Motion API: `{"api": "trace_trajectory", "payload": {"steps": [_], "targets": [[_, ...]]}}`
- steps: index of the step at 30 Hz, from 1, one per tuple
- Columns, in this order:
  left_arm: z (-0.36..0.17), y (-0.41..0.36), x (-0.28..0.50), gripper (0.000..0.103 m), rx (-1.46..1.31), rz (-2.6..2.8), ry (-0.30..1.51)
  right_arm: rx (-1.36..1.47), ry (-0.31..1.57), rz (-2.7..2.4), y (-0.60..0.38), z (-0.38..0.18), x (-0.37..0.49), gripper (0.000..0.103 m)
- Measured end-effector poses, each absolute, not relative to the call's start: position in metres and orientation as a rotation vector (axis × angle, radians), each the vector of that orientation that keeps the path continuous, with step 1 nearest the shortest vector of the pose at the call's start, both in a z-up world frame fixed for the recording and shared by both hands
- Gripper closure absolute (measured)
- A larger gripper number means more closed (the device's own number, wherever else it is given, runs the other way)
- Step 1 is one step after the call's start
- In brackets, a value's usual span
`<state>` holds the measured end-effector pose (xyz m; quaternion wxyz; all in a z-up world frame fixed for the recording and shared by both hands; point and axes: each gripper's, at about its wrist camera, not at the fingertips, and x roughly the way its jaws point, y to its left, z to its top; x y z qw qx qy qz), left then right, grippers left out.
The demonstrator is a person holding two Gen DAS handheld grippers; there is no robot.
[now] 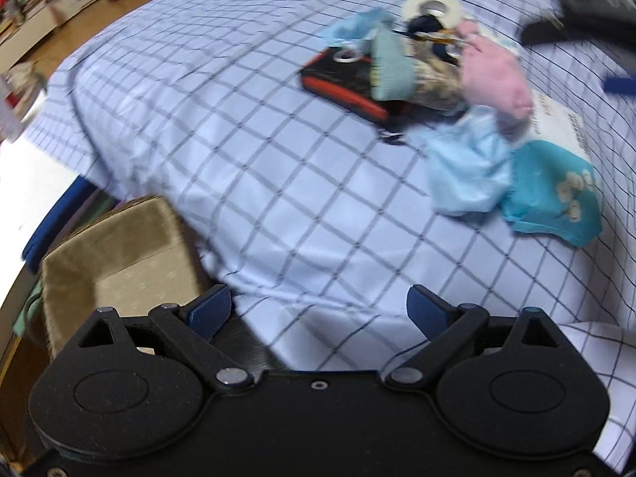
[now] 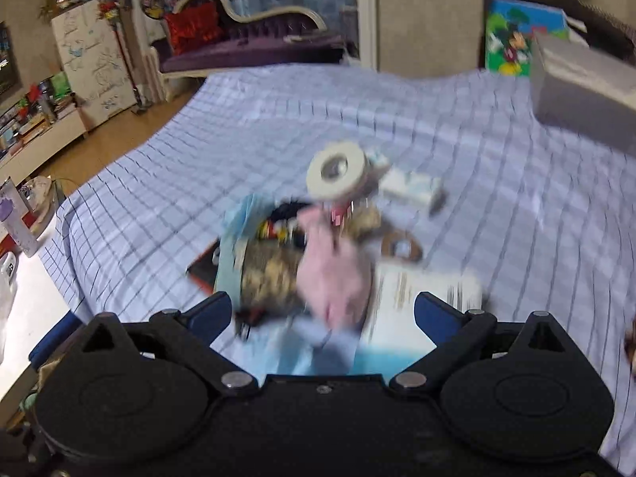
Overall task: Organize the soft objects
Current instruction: 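Move the left tool to the blue face mask while the right tool grasps the pink pouch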
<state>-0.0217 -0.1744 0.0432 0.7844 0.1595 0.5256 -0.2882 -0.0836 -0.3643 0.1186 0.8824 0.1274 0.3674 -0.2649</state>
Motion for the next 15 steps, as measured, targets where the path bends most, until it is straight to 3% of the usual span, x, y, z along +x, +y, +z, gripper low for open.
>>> {"api": "trace_trajectory", "payload": {"steps": [15], "targets": [[0.033,-0.248,-0.010,0.009,0.296,-0.698,1.205,0.357,0.854,-0.466,-0.436,0.093,-0.020,0.011]]}}
